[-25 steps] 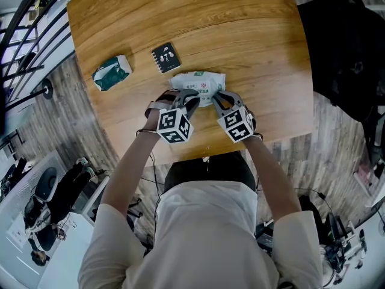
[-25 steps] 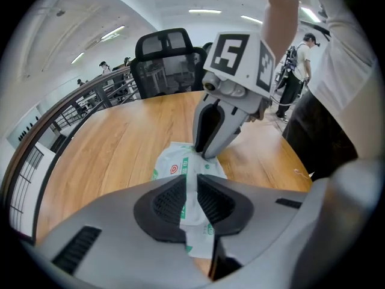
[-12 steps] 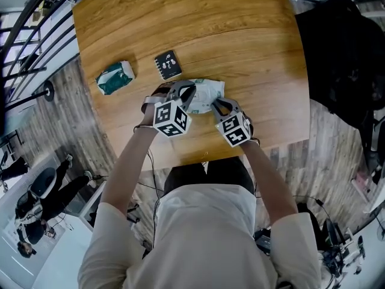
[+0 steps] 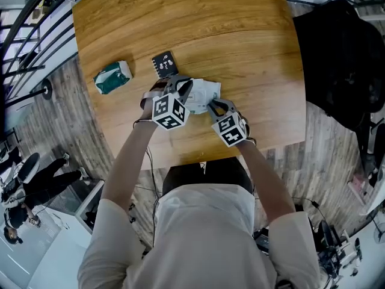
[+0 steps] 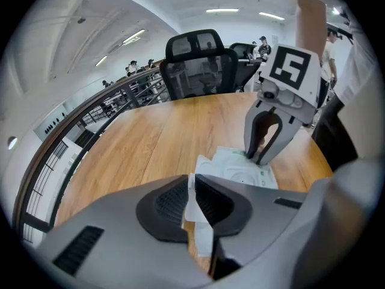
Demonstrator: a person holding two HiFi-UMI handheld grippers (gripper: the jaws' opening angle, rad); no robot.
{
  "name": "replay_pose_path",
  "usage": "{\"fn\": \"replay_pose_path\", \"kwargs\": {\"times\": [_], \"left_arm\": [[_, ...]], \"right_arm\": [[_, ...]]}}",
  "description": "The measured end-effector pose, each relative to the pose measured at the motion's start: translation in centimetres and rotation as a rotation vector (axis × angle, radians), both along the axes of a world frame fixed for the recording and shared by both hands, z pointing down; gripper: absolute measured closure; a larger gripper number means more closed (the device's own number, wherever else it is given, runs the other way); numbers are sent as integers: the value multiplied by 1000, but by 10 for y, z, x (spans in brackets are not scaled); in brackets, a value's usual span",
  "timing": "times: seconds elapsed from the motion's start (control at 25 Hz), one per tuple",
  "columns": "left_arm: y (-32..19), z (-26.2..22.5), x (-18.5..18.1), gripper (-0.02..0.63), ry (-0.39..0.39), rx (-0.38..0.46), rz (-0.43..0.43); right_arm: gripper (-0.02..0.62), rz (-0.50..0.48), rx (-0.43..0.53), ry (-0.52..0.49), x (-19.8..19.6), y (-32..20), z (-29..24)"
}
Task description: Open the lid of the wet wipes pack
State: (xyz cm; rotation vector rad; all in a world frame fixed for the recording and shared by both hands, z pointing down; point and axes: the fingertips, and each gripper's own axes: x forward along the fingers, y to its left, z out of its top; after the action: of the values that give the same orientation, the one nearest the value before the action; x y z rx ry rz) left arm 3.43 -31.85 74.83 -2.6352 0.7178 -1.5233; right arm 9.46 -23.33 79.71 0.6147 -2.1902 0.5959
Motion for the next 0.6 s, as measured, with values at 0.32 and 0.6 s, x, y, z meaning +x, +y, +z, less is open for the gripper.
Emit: {"fn": "replay_pose_path", "kwargs": {"times": [0.32,0.6], "left_arm": [[-3,-6,0,528,-10,45,-47],[15,-26,-7,494,-3,48,-105]], "right_arm": [[528,-32,-7,-15,1,0,-4],[528,-58,16,-43,-1,-4,-24]]}}
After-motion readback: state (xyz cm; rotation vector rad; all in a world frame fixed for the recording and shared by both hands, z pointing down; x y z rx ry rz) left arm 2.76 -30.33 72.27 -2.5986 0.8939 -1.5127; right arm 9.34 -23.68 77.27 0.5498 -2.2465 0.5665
